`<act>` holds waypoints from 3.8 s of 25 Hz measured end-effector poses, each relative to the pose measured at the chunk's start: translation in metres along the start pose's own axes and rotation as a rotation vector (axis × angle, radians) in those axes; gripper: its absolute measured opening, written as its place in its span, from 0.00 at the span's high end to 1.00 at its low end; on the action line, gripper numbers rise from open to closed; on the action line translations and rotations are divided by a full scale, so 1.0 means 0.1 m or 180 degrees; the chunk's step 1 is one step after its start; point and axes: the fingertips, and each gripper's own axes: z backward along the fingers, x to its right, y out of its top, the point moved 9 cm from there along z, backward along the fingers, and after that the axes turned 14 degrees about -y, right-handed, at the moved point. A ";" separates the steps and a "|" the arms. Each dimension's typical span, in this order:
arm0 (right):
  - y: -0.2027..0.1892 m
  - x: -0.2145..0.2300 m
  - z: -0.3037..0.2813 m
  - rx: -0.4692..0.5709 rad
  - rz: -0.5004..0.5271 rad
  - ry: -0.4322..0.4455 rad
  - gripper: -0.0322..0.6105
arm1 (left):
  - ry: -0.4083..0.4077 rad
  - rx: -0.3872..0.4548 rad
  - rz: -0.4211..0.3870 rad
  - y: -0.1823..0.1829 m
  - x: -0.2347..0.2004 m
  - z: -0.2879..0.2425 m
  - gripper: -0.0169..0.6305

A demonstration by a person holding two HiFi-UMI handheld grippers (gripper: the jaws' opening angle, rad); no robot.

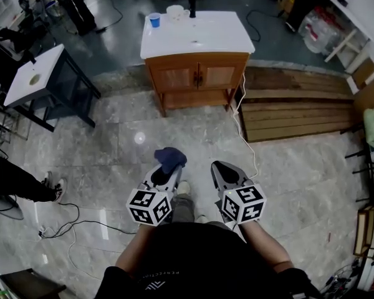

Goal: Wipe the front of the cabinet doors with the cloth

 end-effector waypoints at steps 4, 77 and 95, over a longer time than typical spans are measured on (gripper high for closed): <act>0.19 -0.03 -0.38 -0.0016 -0.0003 -0.0072 0.89 | -0.0013 -0.0004 0.0045 0.18 -0.38 -0.15 0.82; 1.07 0.78 -4.88 -0.0714 0.0167 -0.0002 0.89 | 0.0605 -0.0555 0.0236 0.66 -4.00 -2.60 0.82; 0.95 0.61 -5.33 -0.0740 -0.0045 -0.0099 0.89 | 0.0746 -0.0680 0.0065 0.59 -4.97 -2.95 0.82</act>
